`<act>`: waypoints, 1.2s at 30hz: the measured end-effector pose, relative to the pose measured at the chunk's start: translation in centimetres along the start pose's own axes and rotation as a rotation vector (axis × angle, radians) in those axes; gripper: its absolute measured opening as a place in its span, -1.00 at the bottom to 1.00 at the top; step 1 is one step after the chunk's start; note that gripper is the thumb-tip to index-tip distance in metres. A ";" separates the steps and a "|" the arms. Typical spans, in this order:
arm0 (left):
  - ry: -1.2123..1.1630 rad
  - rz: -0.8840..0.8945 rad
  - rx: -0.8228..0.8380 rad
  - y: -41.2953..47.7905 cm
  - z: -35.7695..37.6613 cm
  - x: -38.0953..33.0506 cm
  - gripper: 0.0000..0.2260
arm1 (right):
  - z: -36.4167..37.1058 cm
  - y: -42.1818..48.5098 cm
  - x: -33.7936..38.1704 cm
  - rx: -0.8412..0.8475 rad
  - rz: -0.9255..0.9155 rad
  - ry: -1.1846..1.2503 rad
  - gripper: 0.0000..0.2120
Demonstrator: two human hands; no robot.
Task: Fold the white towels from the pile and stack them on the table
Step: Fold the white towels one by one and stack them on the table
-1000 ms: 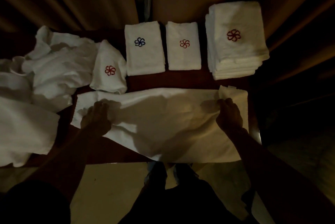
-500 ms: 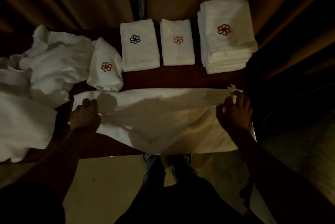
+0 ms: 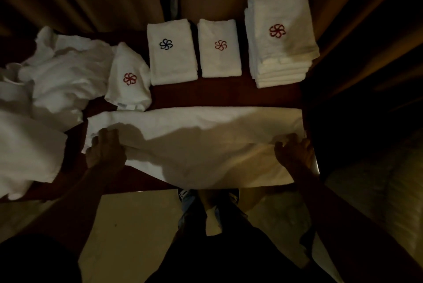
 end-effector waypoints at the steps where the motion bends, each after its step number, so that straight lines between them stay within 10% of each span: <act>1: -0.022 -0.019 -0.019 -0.2 0.1 0.1 -0.39 | 0.1 0.2 0.0 -0.001 0.016 0.004 -0.45; 8: -0.163 -0.160 -0.021 -0.6 -1.0 0.9 -0.32 | 0.1 -0.7 2.2 -0.067 -0.035 -0.205 -0.31; 21: -0.382 -0.037 -0.085 -1.4 -2.8 5.3 -0.20 | 3.2 -7.4 16.2 0.036 -0.663 -0.148 -0.20; 36: -0.743 -0.165 0.028 1.1 -1.8 8.8 -0.52 | 8.8 -14.9 27.7 0.134 -0.982 -0.095 -0.28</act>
Point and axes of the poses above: each hand's wrist, its own y-axis towards the middle knuckle, its own z-axis out of the palm, x = y × z, the point moved 1 cm from there along y, towards the middle knuckle, and after that the axes turned 8 degrees about z, right-handed, at the moved point
